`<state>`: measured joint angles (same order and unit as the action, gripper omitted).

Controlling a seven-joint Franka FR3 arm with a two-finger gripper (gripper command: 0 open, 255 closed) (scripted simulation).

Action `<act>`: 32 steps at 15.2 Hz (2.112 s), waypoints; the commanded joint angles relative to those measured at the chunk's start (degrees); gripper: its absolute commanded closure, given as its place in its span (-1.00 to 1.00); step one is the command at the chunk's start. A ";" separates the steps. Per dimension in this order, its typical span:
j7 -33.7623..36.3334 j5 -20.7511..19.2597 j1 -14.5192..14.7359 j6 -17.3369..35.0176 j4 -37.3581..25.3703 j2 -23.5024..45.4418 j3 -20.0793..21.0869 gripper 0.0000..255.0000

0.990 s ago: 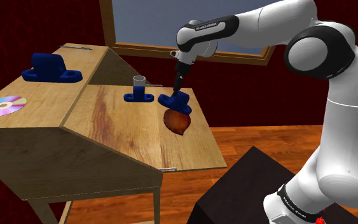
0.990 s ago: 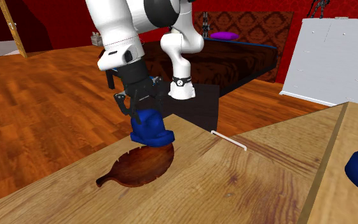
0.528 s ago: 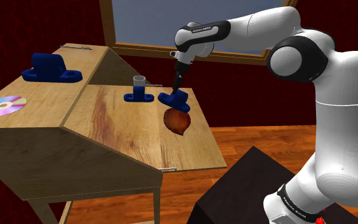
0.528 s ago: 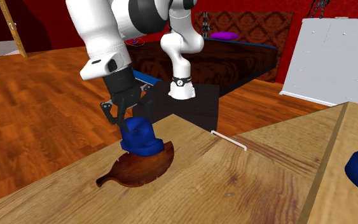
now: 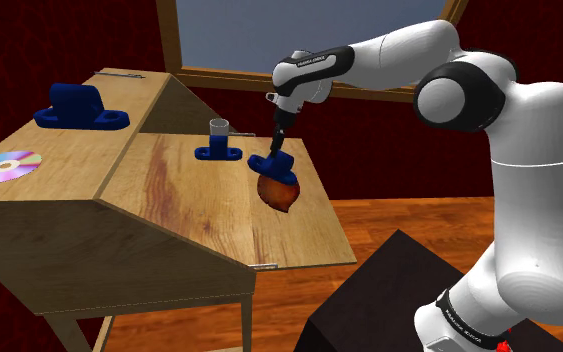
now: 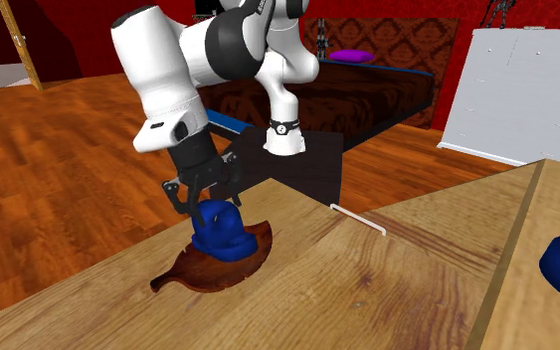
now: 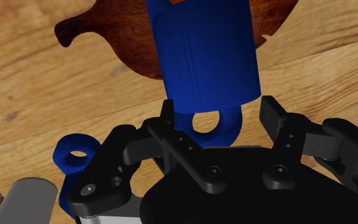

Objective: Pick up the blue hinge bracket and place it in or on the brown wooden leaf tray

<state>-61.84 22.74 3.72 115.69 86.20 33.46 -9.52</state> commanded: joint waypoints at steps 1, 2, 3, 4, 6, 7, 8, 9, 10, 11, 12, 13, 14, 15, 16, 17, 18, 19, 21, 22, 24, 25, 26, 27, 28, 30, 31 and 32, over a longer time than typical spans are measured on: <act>-0.46 0.29 -0.04 1.28 0.62 0.63 0.13 1.00; -0.66 0.43 -0.05 1.82 0.84 0.98 0.19 1.00; -0.85 0.56 -0.07 2.36 1.04 1.34 0.26 1.00; -1.05 0.70 -0.09 2.89 1.23 1.71 0.33 1.00; -1.44 0.98 -0.14 3.93 1.57 2.47 0.47 1.00; -1.63 1.12 -0.17 4.45 1.72 2.87 0.55 1.00; -1.82 1.26 -0.20 4.95 1.85 3.26 0.62 1.00; -1.82 1.26 -0.20 4.96 1.86 3.26 0.62 1.00; -1.82 1.26 -0.20 4.96 1.85 3.26 0.62 1.00; -1.82 1.26 -0.20 4.95 1.85 3.26 0.62 1.00; -1.82 1.26 -0.20 4.95 1.85 3.26 0.63 1.00; -1.82 1.26 -0.20 4.95 1.85 3.26 0.63 1.00; -1.82 1.26 -0.20 4.95 1.85 3.26 0.63 1.00; -1.82 1.26 -0.20 4.95 1.85 3.26 0.63 1.00; -1.82 1.25 -0.20 4.94 1.84 3.27 0.62 -1.00; -1.82 1.25 -0.21 4.93 1.82 3.27 0.62 -1.00; -1.82 1.25 -0.21 4.94 1.83 3.27 0.62 -1.00; -1.82 1.25 -0.21 4.94 1.83 3.27 0.62 -1.00; -1.82 1.26 -0.20 4.95 1.85 3.26 0.63 -1.00; -1.62 0.93 -0.38 3.58 1.38 2.38 0.38 -1.00; -1.21 0.30 -0.77 0.72 0.15 0.78 -0.07 -1.00; -1.06 0.06 -0.94 -0.44 -0.44 0.22 -0.24 -1.00; -1.06 0.06 -0.94 -0.44 -0.44 0.22 -0.24 -1.00; -1.06 0.06 -0.94 -0.44 -0.43 0.22 -0.24 -1.00; -1.06 0.06 -0.94 -0.44 -0.44 0.22 -0.24 -1.00; -1.06 0.06 -0.94 -0.44 -0.44 0.22 -0.24 -1.00; -1.06 0.06 -0.94 -0.44 -0.44 0.22 -0.24 -1.00; -1.06 0.06 -0.94 -0.44 -0.44 0.22 -0.24 -1.00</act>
<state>-62.90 22.80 2.78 115.25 85.75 33.70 -9.77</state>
